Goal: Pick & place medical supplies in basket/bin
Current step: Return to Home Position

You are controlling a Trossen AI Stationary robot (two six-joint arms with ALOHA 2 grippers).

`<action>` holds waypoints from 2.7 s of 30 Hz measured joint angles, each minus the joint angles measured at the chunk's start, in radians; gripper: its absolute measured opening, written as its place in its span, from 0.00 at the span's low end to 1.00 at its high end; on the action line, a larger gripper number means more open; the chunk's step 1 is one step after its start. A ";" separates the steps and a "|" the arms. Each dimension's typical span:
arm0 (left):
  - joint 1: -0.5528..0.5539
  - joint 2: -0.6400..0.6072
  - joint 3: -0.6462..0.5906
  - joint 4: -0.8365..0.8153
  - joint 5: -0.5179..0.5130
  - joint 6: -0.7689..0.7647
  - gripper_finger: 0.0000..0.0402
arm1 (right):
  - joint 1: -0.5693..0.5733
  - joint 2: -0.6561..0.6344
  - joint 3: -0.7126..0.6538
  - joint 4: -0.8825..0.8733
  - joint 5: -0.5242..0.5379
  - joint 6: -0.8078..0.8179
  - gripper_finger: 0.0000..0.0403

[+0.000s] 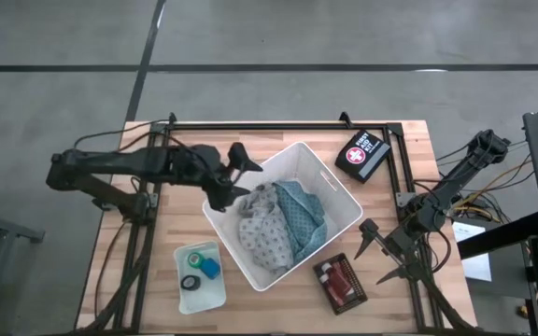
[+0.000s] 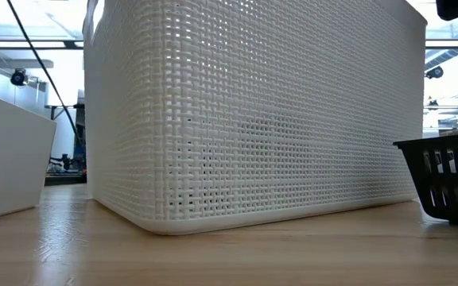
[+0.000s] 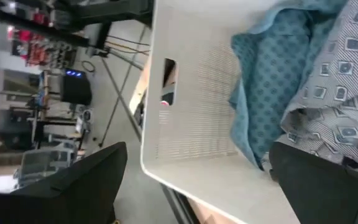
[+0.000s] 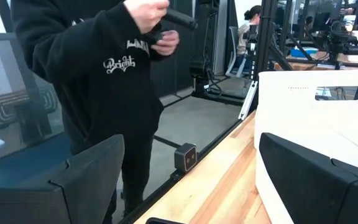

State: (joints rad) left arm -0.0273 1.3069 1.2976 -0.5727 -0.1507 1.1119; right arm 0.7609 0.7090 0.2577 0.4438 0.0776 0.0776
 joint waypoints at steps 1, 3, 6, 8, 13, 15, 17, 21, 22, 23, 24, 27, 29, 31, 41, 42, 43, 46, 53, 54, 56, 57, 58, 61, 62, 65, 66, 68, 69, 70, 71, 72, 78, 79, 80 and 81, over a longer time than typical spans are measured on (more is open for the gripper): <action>0.000 -0.010 0.000 0.000 -0.008 -0.007 0.99 | 0.000 0.000 0.000 0.000 0.000 0.000 0.91; 0.000 -0.026 0.000 0.000 -0.033 -0.009 0.99 | 0.000 0.001 0.000 0.000 0.000 0.000 0.91; 0.000 -0.050 0.000 0.000 -0.075 -0.010 0.99 | 0.000 0.001 0.000 0.000 0.000 0.000 0.91; 0.000 -0.063 0.000 0.000 -0.104 -0.013 0.99 | 0.000 0.001 0.000 0.000 0.000 0.000 0.91; 0.000 -0.091 0.000 -0.002 -0.212 -0.016 0.99 | 0.000 0.001 0.000 0.000 0.000 0.000 0.91; 0.000 -0.104 0.000 0.004 -0.232 -0.017 0.99 | 0.000 0.001 0.000 0.000 0.000 0.000 0.91; 0.000 -0.117 0.000 -0.003 -0.239 -0.038 0.99 | 0.000 0.001 0.000 0.000 0.000 0.000 0.91; -0.001 -0.140 0.000 -0.020 -0.239 -0.169 0.99 | 0.000 0.001 0.000 0.000 0.000 0.000 0.91; -0.001 -0.143 0.000 -0.025 -0.239 -0.204 0.99 | 0.000 0.001 0.000 0.000 0.000 0.000 0.91; -0.001 -0.145 0.000 -0.027 -0.238 -0.238 0.99 | 0.000 0.001 0.000 0.000 0.000 0.000 0.91; -0.001 -0.148 0.000 -0.025 -0.234 -0.275 0.99 | 0.000 0.001 0.000 0.000 0.000 0.000 0.91; 0.002 -0.149 -0.001 0.012 -0.191 -0.487 0.99 | 0.000 0.001 0.000 0.000 0.000 0.000 0.91; 0.014 -0.154 -0.001 0.038 -0.175 -0.611 0.99 | 0.000 0.001 0.000 0.000 0.000 0.000 0.91; 0.029 -0.169 -0.001 0.042 -0.175 -0.634 0.99 | 0.000 0.001 0.000 0.000 0.000 0.000 0.91; 0.151 -0.300 -0.001 0.085 0.094 -0.801 0.98 | 0.000 0.001 0.000 0.000 0.000 0.000 0.91; 0.156 -0.310 -0.002 0.085 0.117 -0.807 0.98 | 0.000 0.001 0.000 0.000 0.000 0.000 0.91; 0.156 -0.318 -0.004 0.082 0.131 -0.807 0.98 | 0.000 0.001 0.000 0.000 0.000 0.000 0.91; 0.156 -0.341 -0.019 0.078 0.145 -0.809 0.98 | 0.000 0.001 0.000 0.000 0.000 0.000 0.91; 0.156 -0.408 -0.062 0.064 0.199 -0.874 0.98 | 0.000 0.001 0.000 0.000 0.000 0.000 0.91; 0.156 -0.418 -0.062 0.056 0.211 -0.875 0.98 | 0.000 0.001 0.000 0.000 0.000 0.000 0.91; 0.156 -0.438 -0.062 0.034 0.249 -0.875 0.98 | 0.000 0.001 0.000 0.000 0.000 0.000 0.91; 0.156 -0.446 -0.062 0.029 0.274 -0.873 0.98 | 0.000 0.001 0.000 0.000 0.000 0.000 0.91; 0.156 -0.456 -0.062 0.026 0.302 -0.863 0.97 | 0.000 0.001 0.000 0.000 0.000 0.000 0.91; 0.156 -0.479 -0.062 0.008 0.367 -0.820 0.95 | 0.000 0.001 0.000 0.000 0.000 0.000 0.91; 0.156 -0.482 -0.062 0.005 0.373 -0.816 0.93 | 0.000 0.001 0.000 0.000 0.000 0.000 0.91; 0.156 -0.483 -0.062 -0.012 0.372 -0.822 0.85 | 0.000 0.001 0.000 0.000 0.000 0.000 0.91; 0.156 -0.482 -0.062 -0.019 0.371 -0.824 0.81 | 0.000 0.001 0.000 0.000 0.000 0.000 0.91; 0.156 -0.483 -0.062 -0.037 0.372 -0.825 0.73 | 0.000 0.001 0.000 0.001 0.000 0.000 0.91; 0.156 -0.483 -0.062 -0.041 0.373 -0.826 0.69 | 0.000 0.001 0.000 0.001 0.000 0.000 0.91; 0.156 -0.484 -0.062 -0.042 0.372 -0.833 0.65 | 0.000 0.001 0.000 0.001 0.000 0.000 0.91; 0.156 -0.486 -0.062 -0.042 0.371 -0.838 0.61 | 0.000 0.001 0.000 0.001 0.000 0.000 0.91; 0.156 -0.492 -0.063 -0.042 0.369 -0.841 0.57 | 0.000 0.001 0.000 0.001 0.000 0.000 0.91; 0.156 -0.546 -0.078 -0.019 0.369 -0.851 0.42 | 0.000 0.001 0.000 0.001 0.000 0.000 0.91; 0.156 -0.561 -0.094 -0.016 0.369 -0.856 0.41 | 0.000 0.001 0.000 0.000 0.000 0.000 0.91; 0.156 -0.578 -0.113 -0.005 0.369 -0.859 0.40 | 0.000 0.001 0.000 0.001 0.000 0.000 0.91; 0.156 -0.600 -0.138 0.015 0.368 -0.869 0.40 | 0.000 0.001 0.000 0.001 0.000 0.000 0.91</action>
State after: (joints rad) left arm 0.1287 0.7066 1.1599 -0.5575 0.2176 0.2433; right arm 0.7611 0.7097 0.2577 0.4445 0.0780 0.0776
